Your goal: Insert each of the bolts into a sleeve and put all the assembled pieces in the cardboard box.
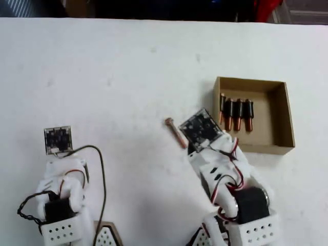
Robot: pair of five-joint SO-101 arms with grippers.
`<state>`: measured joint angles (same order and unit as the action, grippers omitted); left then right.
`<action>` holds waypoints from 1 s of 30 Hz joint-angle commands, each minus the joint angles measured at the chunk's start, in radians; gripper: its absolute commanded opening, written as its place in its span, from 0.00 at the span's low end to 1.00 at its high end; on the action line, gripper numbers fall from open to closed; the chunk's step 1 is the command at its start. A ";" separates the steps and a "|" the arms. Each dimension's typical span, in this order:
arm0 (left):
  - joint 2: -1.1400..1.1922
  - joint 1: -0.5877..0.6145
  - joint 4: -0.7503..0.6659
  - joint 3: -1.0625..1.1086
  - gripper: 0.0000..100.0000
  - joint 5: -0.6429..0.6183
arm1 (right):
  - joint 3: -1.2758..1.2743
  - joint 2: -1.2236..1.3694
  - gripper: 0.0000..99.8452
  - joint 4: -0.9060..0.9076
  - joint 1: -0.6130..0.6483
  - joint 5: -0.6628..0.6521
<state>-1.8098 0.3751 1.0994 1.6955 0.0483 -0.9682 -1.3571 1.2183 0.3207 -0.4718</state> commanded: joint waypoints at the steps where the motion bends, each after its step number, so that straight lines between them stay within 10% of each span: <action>1: -0.008 -0.024 0.009 -0.020 0.02 0.011 | -0.091 -0.113 0.02 -0.079 -0.042 0.000; 8: -0.007 -0.176 0.187 -0.209 0.02 0.018 | -0.244 -0.300 0.02 -0.091 -0.048 0.040; 30: 0.159 -0.294 0.124 -0.522 0.02 0.009 | -0.390 -0.443 0.02 -0.105 -0.185 0.132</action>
<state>-1.7914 0.1005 1.2497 1.3073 0.0913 -1.3656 -1.7898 1.1508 0.1887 -0.3521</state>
